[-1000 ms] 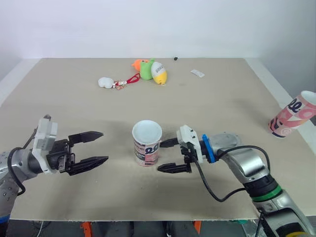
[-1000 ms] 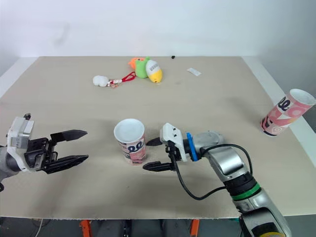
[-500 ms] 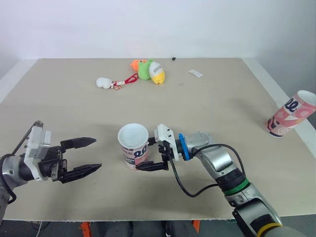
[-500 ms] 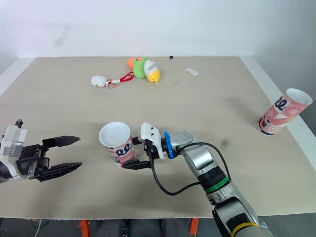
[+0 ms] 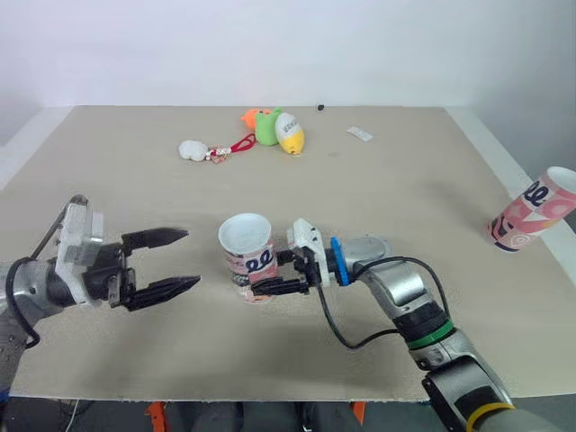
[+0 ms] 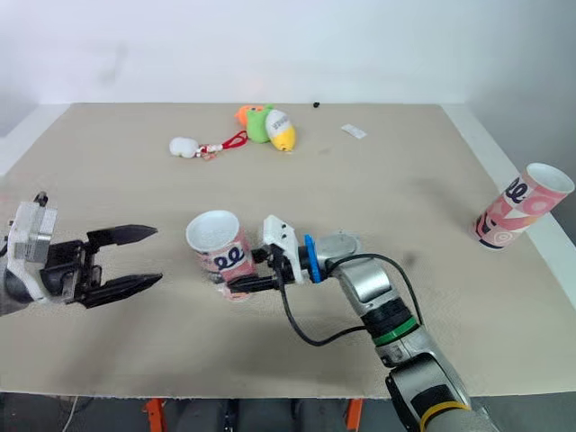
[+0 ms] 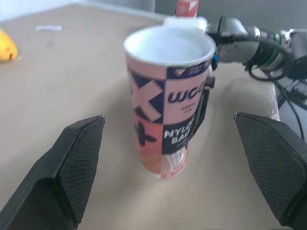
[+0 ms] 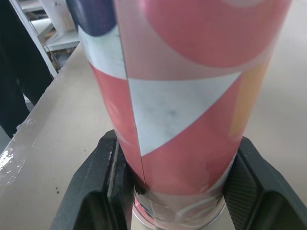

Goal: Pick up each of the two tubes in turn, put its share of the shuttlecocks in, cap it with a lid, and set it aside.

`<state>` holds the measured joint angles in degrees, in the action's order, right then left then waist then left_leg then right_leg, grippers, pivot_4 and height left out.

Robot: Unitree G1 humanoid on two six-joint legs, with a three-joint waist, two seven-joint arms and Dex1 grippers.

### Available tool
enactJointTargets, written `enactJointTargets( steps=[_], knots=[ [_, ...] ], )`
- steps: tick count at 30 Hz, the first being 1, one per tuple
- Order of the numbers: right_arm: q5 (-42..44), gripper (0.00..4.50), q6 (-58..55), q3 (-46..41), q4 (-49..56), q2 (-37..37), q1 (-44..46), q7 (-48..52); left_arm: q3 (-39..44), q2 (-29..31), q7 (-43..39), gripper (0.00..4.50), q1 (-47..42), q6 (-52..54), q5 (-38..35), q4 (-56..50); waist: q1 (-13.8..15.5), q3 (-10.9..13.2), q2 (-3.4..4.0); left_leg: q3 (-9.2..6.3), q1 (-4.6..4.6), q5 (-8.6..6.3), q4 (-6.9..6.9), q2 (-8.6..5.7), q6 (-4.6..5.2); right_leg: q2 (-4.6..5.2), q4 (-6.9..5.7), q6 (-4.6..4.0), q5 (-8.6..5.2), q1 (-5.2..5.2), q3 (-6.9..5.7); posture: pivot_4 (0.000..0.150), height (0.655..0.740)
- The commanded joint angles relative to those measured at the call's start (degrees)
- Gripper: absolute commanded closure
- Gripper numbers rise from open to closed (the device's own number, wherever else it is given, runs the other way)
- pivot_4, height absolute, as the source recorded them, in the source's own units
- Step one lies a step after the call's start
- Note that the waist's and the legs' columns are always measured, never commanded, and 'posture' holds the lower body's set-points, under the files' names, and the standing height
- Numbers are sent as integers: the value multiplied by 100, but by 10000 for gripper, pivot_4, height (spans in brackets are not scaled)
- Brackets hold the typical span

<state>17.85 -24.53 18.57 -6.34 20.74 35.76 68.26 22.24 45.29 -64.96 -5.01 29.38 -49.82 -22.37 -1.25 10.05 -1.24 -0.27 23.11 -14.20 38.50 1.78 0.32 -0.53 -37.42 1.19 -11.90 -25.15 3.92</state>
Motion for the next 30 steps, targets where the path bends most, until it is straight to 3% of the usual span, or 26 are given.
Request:
enactJointTargets(
  steps=[1,4,9,19,26,28,29,30],
  knots=[
    [514,22643,-380,-752,351,201,-70,-174,-328,-294,356,0,-588,97,-295,-121,2,-1,-4,1,0,2,1,0,-3,0,1,2,2,0,2,1500,7323],
    [756,22643,-436,-1709,279,385,-191,-819,-913,-658,670,0,-1258,32,67,97,-8,-1,-5,-1,2,10,1,-12,-17,0,3,17,10,6,15,1500,7323],
    [410,22643,343,-2837,-75,496,-528,-2250,-1631,-1183,1103,0,-2177,63,585,763,-6,-2,-7,-4,2,15,1,-14,-24,-6,3,19,15,6,19,1500,7323],
    [-722,22643,1551,-3479,-1484,491,-685,-4813,-2293,-1751,1074,0,-3311,68,1201,1888,-91,-2,-3,22,1,16,-7,-15,-25,-9,2,4,29,-4,49,1500,7323],
    [-656,22643,1787,-3675,-1897,498,-676,-5263,-2398,-1949,1296,0,-3680,135,1525,2251,-132,-2,-4,26,0,22,-3,-23,-31,-5,18,36,44,5,62,1500,7323],
    [-611,14430,1749,-3610,-1872,480,-753,-5118,-2414,-1940,1308,0,-3668,118,1631,2284,-134,-2,-4,34,-3,22,-3,-23,-31,-5,19,40,46,5,71,1500,7323],
    [-582,14430,1702,-3598,-1875,474,-767,-5068,-2416,-1940,1303,0,-3661,102,1666,2296,-134,-2,-4,34,-3,22,-3,-22,-31,-6,19,41,47,5,71,1500,7323],
    [-545,6750,1654,-3597,-1877,466,-774,-5017,-2405,-1949,1306,0,-3656,100,1683,2302,-134,-2,-4,34,-3,22,-3,-22,-31,-6,19,40,47,5,71,1500,7323]
  ],
)
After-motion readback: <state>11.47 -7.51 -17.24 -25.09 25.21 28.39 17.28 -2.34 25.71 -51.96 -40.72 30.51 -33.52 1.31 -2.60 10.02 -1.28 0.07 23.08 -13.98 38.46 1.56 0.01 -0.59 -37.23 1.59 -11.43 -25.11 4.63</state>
